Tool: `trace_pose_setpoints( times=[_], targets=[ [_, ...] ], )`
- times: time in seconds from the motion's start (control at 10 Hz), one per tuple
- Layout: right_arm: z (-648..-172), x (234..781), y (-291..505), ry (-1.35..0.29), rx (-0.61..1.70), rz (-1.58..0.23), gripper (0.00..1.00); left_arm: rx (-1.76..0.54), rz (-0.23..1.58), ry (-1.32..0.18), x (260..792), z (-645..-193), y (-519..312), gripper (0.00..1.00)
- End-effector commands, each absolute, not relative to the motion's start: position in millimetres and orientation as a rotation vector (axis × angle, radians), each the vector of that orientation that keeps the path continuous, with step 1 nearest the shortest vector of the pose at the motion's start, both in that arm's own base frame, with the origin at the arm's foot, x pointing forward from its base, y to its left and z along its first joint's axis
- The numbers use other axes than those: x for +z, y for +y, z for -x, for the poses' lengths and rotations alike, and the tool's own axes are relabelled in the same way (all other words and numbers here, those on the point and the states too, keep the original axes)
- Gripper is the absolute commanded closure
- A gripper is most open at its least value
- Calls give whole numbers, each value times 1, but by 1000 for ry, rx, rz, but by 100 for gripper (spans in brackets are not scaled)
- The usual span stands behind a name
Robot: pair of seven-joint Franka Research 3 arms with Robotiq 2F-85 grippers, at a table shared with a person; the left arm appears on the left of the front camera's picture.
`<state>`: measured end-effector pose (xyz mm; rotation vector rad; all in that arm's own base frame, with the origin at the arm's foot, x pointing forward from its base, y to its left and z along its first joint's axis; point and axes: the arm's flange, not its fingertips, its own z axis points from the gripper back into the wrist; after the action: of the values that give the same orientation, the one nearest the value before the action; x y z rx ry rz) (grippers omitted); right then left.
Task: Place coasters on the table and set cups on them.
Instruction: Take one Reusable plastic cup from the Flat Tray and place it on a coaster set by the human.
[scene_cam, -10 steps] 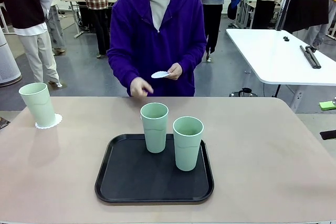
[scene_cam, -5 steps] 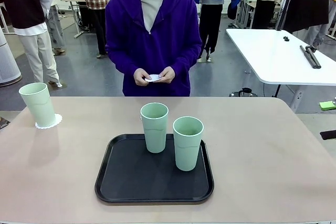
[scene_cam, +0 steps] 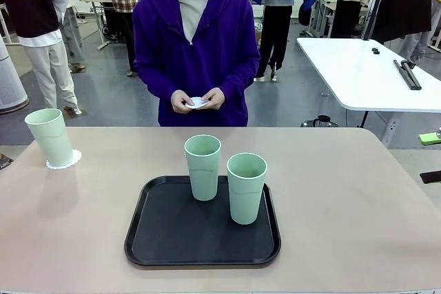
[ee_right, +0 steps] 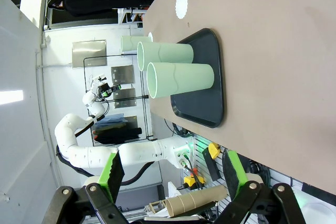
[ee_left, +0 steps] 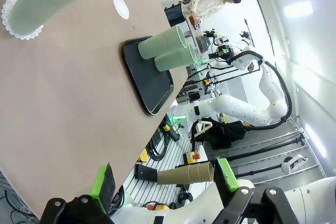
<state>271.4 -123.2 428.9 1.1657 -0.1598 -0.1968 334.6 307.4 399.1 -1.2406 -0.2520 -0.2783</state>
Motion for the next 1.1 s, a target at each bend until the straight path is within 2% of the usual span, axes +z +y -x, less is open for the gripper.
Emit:
trace_pose_setpoints(
  times=[0.0, 1.0],
  targets=[
    [-273, 430, -123, -165, -198, -1184, 0, -275, 1237, -262, 403, -334, 307, 0],
    [-273, 430, -123, -165, -198, -1184, 0, -275, 1237, -262, 403, -334, 307, 0]
  ],
)
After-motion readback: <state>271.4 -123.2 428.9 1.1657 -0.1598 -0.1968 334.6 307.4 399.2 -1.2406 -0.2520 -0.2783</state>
